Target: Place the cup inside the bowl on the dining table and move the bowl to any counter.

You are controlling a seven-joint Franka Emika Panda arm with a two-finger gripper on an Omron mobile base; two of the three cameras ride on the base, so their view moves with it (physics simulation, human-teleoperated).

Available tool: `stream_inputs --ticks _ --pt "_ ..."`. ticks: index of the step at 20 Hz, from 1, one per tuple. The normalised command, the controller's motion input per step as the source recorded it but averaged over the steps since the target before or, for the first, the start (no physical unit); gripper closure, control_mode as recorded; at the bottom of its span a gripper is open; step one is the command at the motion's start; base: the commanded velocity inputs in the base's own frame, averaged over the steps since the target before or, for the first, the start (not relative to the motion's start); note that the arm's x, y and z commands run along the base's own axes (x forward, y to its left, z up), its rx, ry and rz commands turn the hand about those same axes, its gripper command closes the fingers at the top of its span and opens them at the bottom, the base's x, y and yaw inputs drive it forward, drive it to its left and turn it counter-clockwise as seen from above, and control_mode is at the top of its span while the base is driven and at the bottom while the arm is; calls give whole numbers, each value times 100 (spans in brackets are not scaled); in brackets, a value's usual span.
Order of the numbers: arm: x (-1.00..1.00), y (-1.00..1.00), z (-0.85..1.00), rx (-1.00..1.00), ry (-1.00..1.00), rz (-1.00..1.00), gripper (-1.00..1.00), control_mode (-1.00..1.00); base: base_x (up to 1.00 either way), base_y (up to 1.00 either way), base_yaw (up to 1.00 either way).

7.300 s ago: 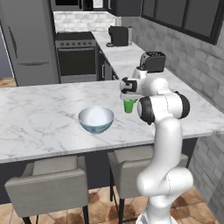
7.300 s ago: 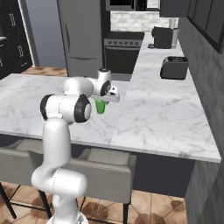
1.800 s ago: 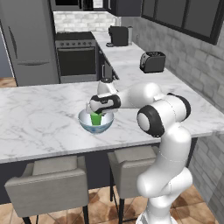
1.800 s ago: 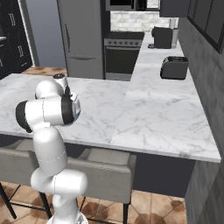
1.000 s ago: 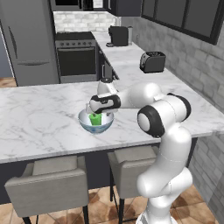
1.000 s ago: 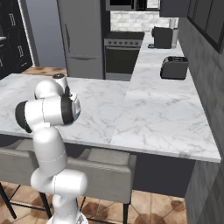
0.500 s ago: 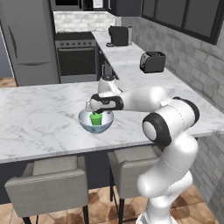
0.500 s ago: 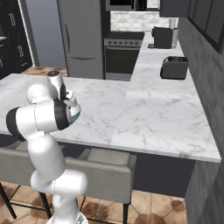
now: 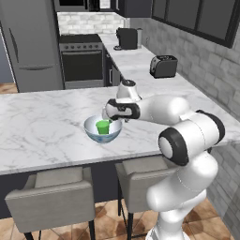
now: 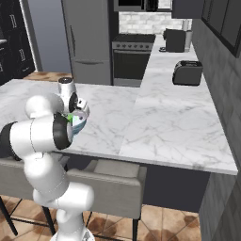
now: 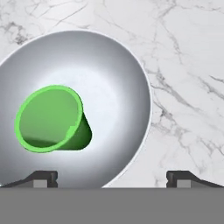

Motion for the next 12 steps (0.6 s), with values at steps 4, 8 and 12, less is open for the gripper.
stream_inputs --ticks 4,8,12 --pt "0 -59 25 17 -1 0 -100 -100 0 0 0" --pt "0 -39 6 19 0 0 -100 -100 0 0 0" --pt "0 -19 0 16 0 0 -100 -100 0 0 0"
